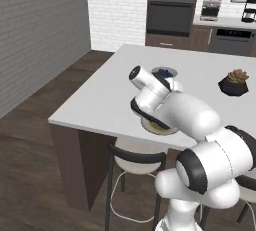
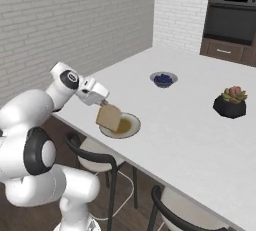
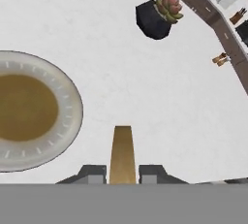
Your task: Start the toaster. Once the lever pops up, take the bread to the plate on the dining counter.
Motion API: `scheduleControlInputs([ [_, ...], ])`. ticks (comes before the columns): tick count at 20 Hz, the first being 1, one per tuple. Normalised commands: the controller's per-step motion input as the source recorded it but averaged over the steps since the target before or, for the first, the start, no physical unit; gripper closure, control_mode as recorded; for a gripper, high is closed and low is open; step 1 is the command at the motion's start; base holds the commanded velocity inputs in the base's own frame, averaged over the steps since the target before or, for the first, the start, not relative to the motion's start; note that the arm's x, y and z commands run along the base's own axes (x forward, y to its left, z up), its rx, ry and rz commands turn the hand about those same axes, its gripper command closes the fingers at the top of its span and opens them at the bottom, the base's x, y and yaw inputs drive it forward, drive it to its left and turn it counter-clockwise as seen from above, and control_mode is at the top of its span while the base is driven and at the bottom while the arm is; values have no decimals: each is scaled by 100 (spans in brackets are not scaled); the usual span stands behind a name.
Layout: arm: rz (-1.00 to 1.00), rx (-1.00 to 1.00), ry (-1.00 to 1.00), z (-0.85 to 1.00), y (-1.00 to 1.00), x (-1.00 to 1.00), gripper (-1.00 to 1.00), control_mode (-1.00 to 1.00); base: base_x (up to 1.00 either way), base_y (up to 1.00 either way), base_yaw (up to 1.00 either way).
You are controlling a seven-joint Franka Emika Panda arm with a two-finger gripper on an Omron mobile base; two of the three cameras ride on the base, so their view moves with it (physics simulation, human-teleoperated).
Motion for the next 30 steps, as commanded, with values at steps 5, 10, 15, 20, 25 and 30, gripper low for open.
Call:
scheduleControlInputs([
  [5,0,0,7,-33,0,16,100,-100,0,0,0],
  [10,0,0,6,-26,0,20,100,-100,0,0,0],
  [15,0,0,4,-20,0,22,100,-100,0,0,0],
  [20,0,0,1,-16,0,25,100,-100,0,0,0],
  [25,0,0,0,-17,0,37,100,-100,0,0,0],
  [30,0,0,0,-31,0,44,100,-100,0,0,0],
])
